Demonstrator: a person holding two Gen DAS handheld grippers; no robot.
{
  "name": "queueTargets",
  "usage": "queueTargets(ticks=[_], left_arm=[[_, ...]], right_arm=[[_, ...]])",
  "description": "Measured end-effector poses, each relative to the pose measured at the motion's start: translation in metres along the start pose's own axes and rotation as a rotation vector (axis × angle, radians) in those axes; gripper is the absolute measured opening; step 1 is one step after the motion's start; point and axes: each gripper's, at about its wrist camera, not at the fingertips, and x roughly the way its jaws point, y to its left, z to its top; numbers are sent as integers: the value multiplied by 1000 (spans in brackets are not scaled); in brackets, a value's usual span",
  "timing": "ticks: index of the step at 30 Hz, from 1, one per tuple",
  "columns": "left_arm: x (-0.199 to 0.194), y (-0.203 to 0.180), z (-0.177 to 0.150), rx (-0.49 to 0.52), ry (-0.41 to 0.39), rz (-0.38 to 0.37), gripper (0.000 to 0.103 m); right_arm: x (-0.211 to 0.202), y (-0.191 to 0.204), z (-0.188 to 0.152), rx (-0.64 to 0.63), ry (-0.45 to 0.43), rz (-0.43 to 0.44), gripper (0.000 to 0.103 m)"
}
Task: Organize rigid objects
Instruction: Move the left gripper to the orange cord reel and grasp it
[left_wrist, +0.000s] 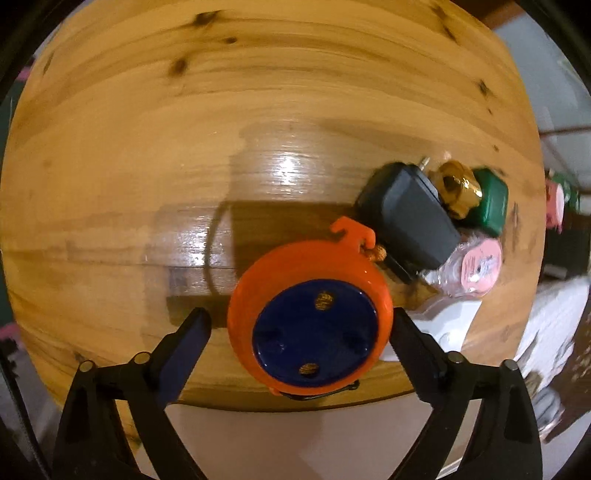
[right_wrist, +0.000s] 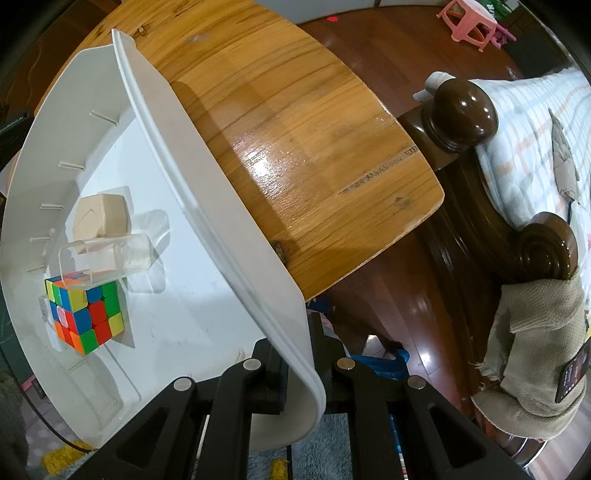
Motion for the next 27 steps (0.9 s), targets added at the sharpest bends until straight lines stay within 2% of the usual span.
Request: queueTargets(ticks=[3, 8, 12, 20, 27], left_arm=[[3, 9, 0, -26, -9, -3, 93], [1, 3, -12, -32, -45, 19, 91], [-3, 2, -18, -22, -45, 62, 91], [-4, 16, -17, -33, -38, 48, 92], [10, 4, -23, 6, -55, 137, 92]], right_arm=[[0, 0, 0, -2, 0, 0, 9], [1, 0, 0, -3, 0, 3, 9], [0, 0, 1, -4, -1, 8, 9], [0, -2, 1, -4, -1, 17, 9], [0, -2, 0, -5, -2, 17, 9]])
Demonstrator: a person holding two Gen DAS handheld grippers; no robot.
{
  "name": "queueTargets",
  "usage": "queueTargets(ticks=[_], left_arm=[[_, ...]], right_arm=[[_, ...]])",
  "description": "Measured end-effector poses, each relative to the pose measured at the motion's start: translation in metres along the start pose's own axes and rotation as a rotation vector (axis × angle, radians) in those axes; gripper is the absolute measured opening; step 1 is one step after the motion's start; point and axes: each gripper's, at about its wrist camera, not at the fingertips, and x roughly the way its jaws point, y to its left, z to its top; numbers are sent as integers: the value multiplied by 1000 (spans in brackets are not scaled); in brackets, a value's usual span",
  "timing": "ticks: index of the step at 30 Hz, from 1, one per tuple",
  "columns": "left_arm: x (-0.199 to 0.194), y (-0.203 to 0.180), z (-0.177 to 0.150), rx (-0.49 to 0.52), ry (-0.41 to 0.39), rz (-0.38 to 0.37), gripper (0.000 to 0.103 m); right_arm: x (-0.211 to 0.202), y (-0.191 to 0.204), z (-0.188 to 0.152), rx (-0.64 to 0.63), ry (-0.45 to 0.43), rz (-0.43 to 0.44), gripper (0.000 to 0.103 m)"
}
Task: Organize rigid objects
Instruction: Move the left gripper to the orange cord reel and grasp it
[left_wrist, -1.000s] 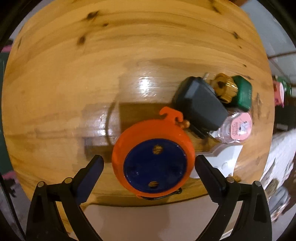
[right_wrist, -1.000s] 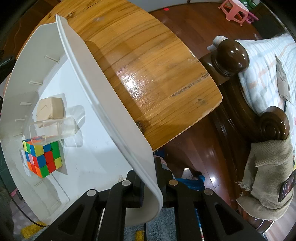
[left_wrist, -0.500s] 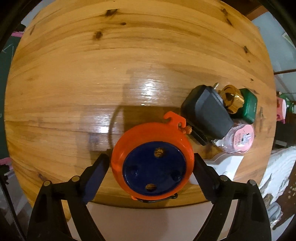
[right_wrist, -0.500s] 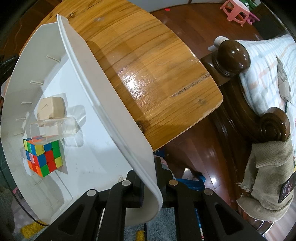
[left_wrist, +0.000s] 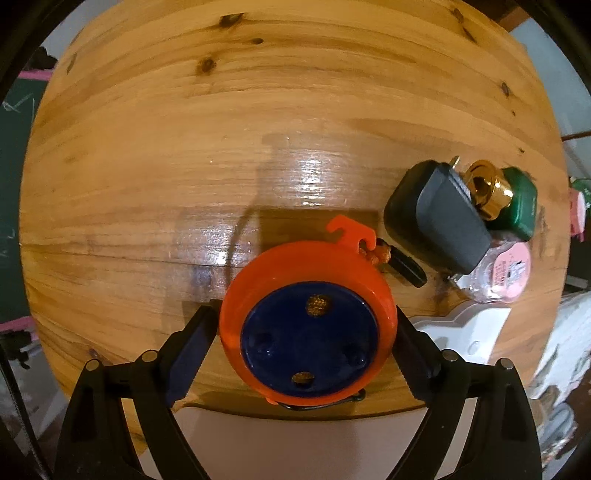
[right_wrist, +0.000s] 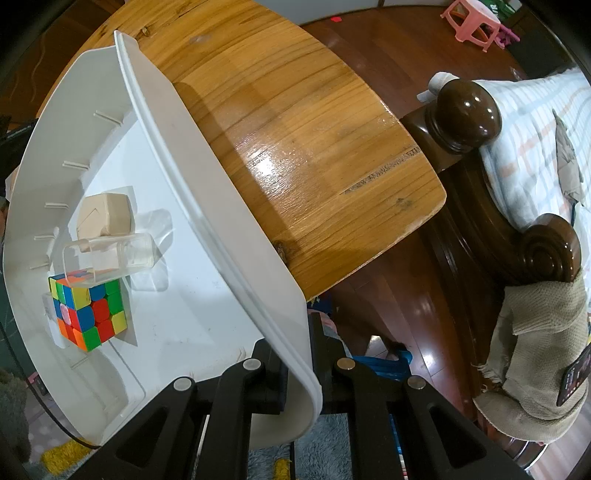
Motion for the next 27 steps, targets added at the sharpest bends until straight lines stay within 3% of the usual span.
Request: queueTargets(ticks=[6, 10, 18, 23, 27], left_arm=[[4, -1, 1, 3, 15, 3, 91], [-1, -20, 8, 26, 6, 22, 83], [-13, -10, 3, 40, -25, 23, 83], [-50, -12, -3, 77, -106, -10, 83], [-101, -25, -16, 161, -193, -57, 83]], right_arm=[[0, 0, 0, 0, -1, 0, 9], [0, 1, -1, 0, -1, 0, 9], [1, 1, 0, 1, 0, 1, 9], [0, 0, 0, 1, 0, 1, 9], [0, 0, 0, 0, 0, 4, 9]])
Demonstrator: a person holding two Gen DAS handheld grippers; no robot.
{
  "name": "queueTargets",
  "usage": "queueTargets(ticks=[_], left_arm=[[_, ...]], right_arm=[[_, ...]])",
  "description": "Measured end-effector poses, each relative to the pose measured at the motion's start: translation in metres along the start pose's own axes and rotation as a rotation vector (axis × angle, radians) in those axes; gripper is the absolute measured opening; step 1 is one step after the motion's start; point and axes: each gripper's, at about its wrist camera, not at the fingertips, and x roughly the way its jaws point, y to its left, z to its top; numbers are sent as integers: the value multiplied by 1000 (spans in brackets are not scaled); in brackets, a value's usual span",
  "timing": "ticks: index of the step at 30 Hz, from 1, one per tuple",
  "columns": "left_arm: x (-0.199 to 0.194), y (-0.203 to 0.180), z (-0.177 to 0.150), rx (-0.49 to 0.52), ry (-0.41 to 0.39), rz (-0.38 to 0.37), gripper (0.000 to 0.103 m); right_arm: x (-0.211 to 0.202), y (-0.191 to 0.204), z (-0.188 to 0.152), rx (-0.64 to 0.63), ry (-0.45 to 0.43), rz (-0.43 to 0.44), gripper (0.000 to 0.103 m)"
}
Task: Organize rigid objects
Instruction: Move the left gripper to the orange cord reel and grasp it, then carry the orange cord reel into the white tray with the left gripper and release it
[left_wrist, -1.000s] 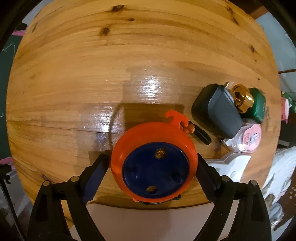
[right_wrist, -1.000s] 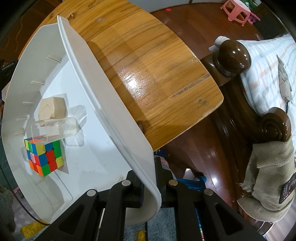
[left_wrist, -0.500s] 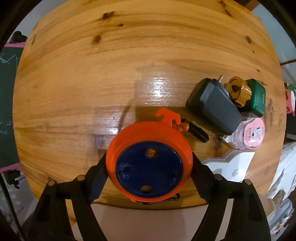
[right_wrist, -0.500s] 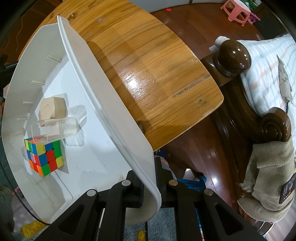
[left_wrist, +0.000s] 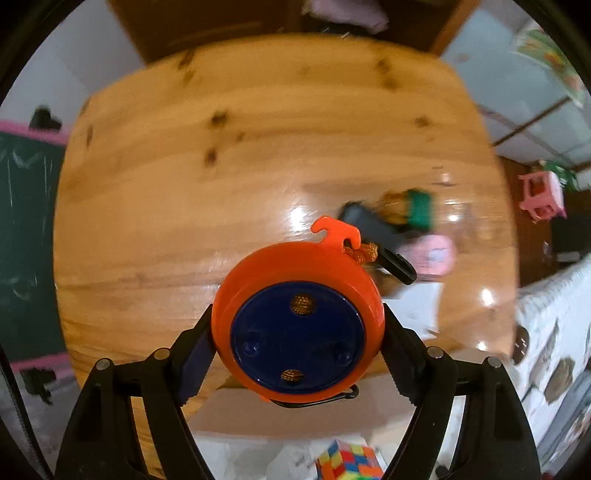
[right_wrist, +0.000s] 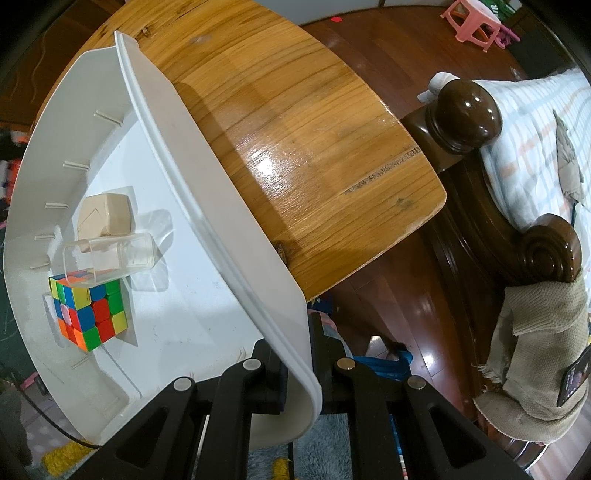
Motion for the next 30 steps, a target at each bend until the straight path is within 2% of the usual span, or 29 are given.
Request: queueTargets(ticks=[5, 10, 13, 15, 19, 23, 26, 30], left_arm=[[-58, -33, -17, 131, -55, -79, 83], [-87, -71, -41, 307, -80, -118, 83], [-91, -92, -59, 406, -82, -118, 83], [-84, -108, -71, 474, -82, -97, 83], [-53, -132, -90, 545, -4, -91, 83], [-17, -155, -104, 610, 58, -51, 83], [6, -163, -113, 628, 111, -39, 83], [25, -171, -114, 649, 141, -25, 83]], right_arm=[[0, -4, 1, 7, 2, 18, 9], [0, -7, 2, 9, 1, 33, 9], [0, -7, 2, 3, -2, 36, 9], [-1, -6, 1, -2, -5, 37, 9], [-2, -5, -1, -11, -11, 38, 10], [-3, -3, -1, -17, -14, 36, 10], [-3, -3, -2, -16, -16, 38, 10], [-3, -3, -2, -18, -16, 38, 10]])
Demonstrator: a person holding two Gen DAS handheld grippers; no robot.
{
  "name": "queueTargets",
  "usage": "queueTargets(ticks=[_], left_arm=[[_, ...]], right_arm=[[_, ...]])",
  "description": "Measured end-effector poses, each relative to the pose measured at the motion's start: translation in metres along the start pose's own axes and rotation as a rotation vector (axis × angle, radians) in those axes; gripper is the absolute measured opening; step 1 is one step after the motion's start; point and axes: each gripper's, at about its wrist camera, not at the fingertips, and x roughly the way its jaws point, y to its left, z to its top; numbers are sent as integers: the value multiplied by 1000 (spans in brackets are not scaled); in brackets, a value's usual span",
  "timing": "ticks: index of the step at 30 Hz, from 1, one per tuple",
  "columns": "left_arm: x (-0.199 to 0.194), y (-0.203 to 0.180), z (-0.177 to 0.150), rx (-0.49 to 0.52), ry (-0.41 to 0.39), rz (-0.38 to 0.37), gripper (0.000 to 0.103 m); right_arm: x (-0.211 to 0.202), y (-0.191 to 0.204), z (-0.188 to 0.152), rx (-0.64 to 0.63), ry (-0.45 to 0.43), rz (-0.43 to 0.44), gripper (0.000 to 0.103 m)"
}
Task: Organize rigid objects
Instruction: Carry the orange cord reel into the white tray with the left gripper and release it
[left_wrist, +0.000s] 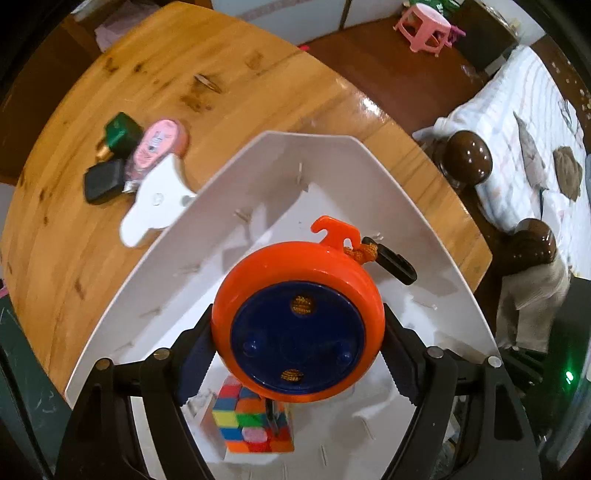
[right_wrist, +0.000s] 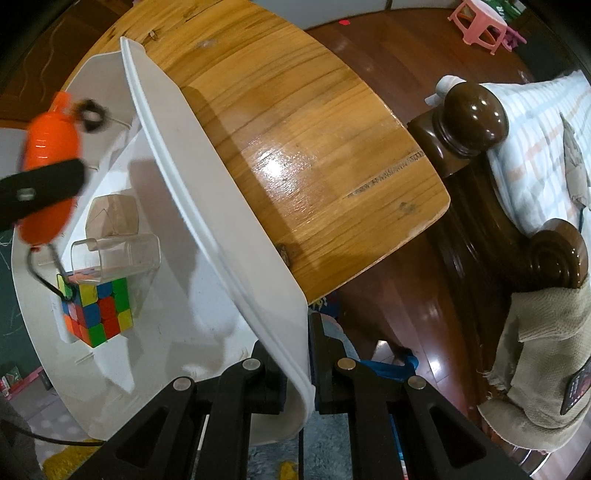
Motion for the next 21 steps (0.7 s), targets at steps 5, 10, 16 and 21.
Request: queueTargets(ticks=[5, 10, 16, 21], left_arm=[[16, -9, 12, 46, 14, 21, 83], [36, -16, 18, 83, 60, 37, 84], [42, -15, 19, 72, 79, 37, 85], [29, -12, 17, 60, 32, 43, 101]], right_arm=[[0, 0, 0, 3, 0, 1, 10], [0, -1, 2, 8, 4, 4, 10], [1, -2, 2, 12, 8, 9, 10], [1, -4, 1, 17, 10, 16, 10]])
